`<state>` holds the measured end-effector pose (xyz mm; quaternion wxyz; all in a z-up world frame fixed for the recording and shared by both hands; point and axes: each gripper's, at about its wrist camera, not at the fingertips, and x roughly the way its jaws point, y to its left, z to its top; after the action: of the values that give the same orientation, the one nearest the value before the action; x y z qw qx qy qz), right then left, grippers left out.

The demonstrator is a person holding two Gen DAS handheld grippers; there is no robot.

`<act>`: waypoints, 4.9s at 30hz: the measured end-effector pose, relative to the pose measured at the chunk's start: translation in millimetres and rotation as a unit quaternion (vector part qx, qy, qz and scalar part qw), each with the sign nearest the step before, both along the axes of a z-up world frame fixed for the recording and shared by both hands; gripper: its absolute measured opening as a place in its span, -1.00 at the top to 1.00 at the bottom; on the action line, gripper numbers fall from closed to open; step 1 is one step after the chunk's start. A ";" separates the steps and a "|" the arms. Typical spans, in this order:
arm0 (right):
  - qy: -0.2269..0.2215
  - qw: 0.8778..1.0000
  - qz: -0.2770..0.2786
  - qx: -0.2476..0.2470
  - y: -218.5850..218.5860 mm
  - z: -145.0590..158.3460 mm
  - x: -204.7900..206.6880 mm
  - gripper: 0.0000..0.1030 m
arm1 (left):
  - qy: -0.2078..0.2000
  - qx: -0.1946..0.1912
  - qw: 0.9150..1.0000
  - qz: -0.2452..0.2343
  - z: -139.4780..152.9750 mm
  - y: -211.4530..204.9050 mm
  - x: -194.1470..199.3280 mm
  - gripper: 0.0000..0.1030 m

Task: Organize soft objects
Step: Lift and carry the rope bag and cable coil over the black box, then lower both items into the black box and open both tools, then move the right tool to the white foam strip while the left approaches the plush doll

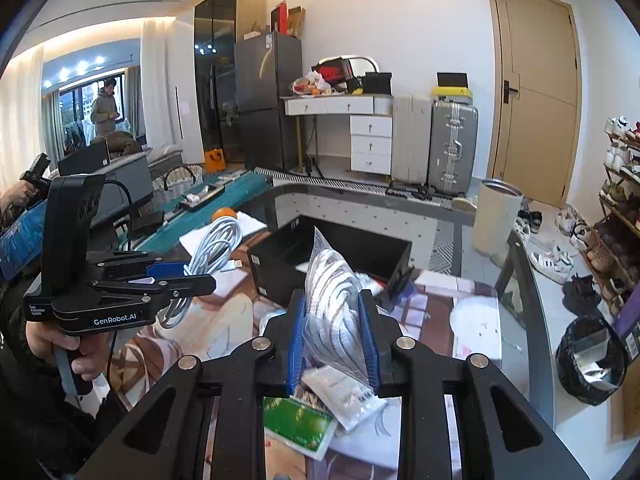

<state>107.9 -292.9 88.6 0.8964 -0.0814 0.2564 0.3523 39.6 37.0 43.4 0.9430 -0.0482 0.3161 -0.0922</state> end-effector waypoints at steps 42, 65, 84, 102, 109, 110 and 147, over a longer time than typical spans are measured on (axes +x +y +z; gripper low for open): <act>0.007 0.999 0.021 0.024 71.9 15.4 97.5 0.52 | -0.006 -0.001 1.000 -0.003 19.9 11.0 95.9 0.47; 0.051 0.998 0.024 -0.013 99.8 -25.3 134.4 0.52 | 0.011 -0.010 1.000 0.003 9.8 21.8 122.7 0.47; 0.076 0.997 0.019 0.004 90.3 -46.7 136.6 -0.51 | 0.005 -0.008 1.000 -0.005 9.8 21.9 121.3 0.48; 0.066 0.996 -0.049 -0.013 42.6 -45.8 114.4 -0.99 | 0.016 0.009 1.000 0.015 -1.6 12.6 82.8 -0.97; 0.056 0.997 -0.051 -0.018 33.1 -48.4 81.9 -0.99 | 0.006 0.016 0.999 0.049 -5.7 13.8 58.1 -1.00; 0.054 0.997 -0.051 -0.018 31.3 -48.9 78.0 -0.99 | 0.005 0.017 0.998 0.052 -6.5 13.8 55.4 -1.00; 0.111 0.990 -0.058 -0.063 10.2 -91.0 47.0 -0.99 | 0.024 0.054 0.997 0.040 -45.1 -29.8 15.1 -1.00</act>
<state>154.9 -282.7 -2.4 0.8743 -0.0832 0.3806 0.2895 54.7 7.2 -1.8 0.9392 -0.0124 0.3411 -0.0363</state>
